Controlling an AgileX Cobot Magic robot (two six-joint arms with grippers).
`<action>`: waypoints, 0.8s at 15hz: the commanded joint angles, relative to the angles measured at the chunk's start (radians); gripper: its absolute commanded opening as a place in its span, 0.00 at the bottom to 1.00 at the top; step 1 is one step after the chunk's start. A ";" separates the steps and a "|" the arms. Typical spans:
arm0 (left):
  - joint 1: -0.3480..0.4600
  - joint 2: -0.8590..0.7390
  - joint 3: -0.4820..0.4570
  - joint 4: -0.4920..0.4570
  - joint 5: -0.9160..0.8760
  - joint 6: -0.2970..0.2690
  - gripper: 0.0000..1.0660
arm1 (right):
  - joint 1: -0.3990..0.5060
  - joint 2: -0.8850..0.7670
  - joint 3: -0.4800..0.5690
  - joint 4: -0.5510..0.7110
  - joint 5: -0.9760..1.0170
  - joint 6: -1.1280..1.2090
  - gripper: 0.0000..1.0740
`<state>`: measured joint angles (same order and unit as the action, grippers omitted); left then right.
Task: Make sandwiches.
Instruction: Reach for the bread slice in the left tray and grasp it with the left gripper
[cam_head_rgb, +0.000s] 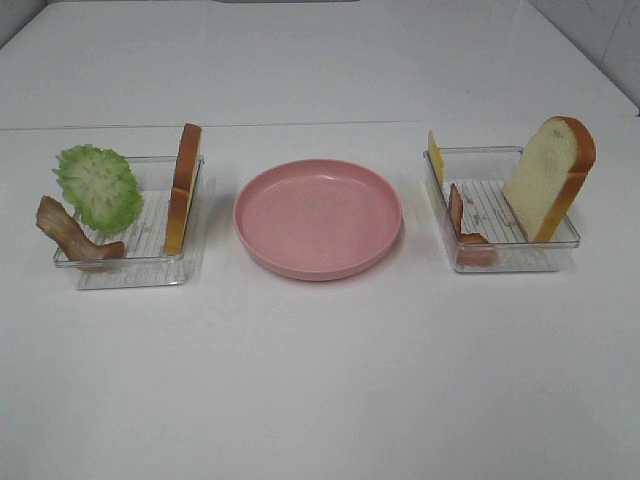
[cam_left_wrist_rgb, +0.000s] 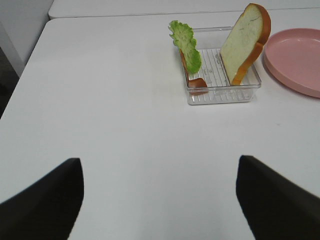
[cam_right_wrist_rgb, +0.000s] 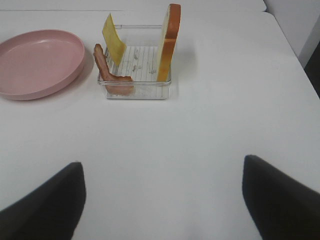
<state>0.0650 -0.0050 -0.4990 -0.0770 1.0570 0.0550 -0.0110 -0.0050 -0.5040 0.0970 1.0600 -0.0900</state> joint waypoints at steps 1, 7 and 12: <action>0.001 -0.022 0.001 -0.011 -0.012 -0.001 0.74 | -0.007 -0.018 0.000 -0.003 0.001 -0.014 0.75; 0.001 -0.022 0.001 -0.011 -0.012 -0.001 0.74 | -0.007 -0.018 0.000 -0.003 0.001 -0.014 0.75; 0.001 -0.022 0.001 -0.011 -0.012 -0.001 0.74 | -0.007 -0.018 0.000 -0.003 0.001 -0.014 0.75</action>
<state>0.0650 -0.0050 -0.4990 -0.0770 1.0570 0.0550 -0.0110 -0.0050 -0.5040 0.0970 1.0600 -0.0900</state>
